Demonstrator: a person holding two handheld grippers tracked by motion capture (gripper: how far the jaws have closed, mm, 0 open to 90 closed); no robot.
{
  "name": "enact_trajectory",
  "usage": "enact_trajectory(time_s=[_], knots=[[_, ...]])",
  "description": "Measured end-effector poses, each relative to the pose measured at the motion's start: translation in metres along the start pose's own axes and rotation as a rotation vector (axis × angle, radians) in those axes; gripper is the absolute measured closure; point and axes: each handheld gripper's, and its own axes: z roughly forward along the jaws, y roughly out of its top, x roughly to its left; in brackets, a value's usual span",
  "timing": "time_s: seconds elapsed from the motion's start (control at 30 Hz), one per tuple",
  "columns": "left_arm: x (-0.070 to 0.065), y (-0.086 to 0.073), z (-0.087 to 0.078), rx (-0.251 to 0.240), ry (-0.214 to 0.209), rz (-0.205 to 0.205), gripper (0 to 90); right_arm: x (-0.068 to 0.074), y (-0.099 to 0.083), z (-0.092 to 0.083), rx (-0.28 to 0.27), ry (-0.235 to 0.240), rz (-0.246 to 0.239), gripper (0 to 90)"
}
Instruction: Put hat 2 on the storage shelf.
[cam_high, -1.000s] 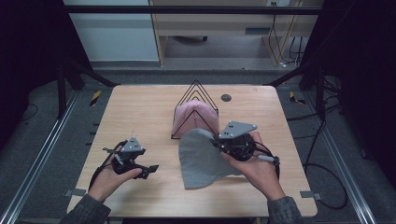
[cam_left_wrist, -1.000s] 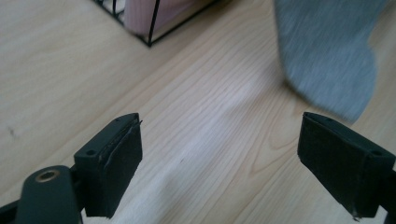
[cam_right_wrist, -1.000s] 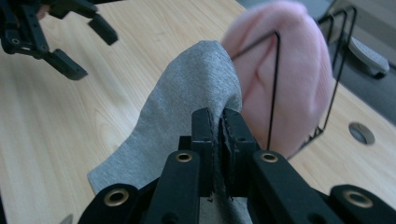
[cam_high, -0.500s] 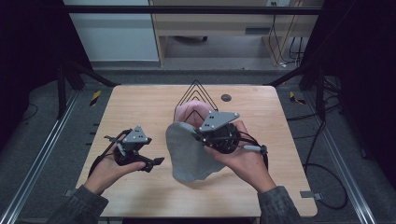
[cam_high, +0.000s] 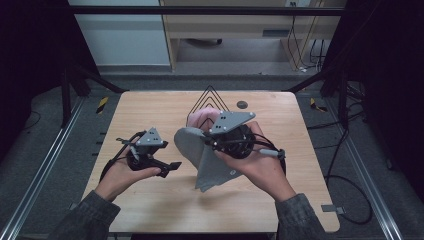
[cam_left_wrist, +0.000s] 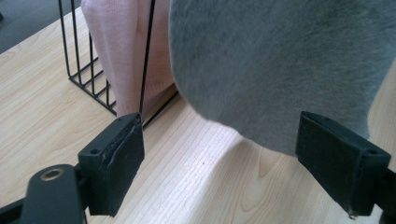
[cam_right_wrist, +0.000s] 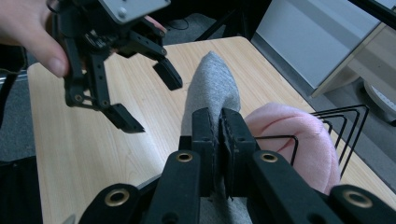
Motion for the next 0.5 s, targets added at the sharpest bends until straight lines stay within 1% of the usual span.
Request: enact_trajectory(time_s=[0.07,0.23,0.27,0.3,0.33,0.37,0.4,0.43,0.47,0.5], knots=[[0.0,0.002,0.003,-0.007,-0.002,0.001,16.2,0.0,0.0,0.0,-0.002,0.001,0.001,85.0],[0.002,0.005,0.013,-0.036,-0.002,0.007,22.3,0.0,-0.001,0.0,-0.008,0.008,0.011,85.0],[0.003,0.007,0.017,-0.05,-0.014,0.003,24.2,0.0,-0.001,0.001,-0.012,0.011,0.014,85.0],[0.003,0.008,0.018,-0.054,-0.018,0.004,28.5,0.0,-0.002,0.001,-0.014,0.013,0.02,85.0],[0.004,0.009,0.02,-0.06,-0.019,0.002,30.4,0.0,-0.003,0.001,-0.015,0.012,0.021,85.0],[0.004,0.01,0.023,-0.063,-0.026,-0.004,40.8,0.0,-0.005,0.0,-0.015,0.011,0.028,85.1],[0.003,0.011,0.028,-0.059,-0.042,0.004,46.6,-0.001,-0.006,-0.001,-0.017,0.011,0.033,85.1],[0.003,0.011,0.028,-0.059,-0.042,0.004,52.1,-0.002,-0.008,-0.002,-0.017,0.008,0.04,85.1],[0.002,0.013,0.031,-0.048,-0.054,0.015,52.1,-0.002,-0.008,-0.002,-0.017,0.008,0.04,85.1],[0.0,0.014,0.033,-0.037,-0.06,0.029,60.7,-0.004,-0.011,-0.003,-0.013,0.007,0.046,85.1]])
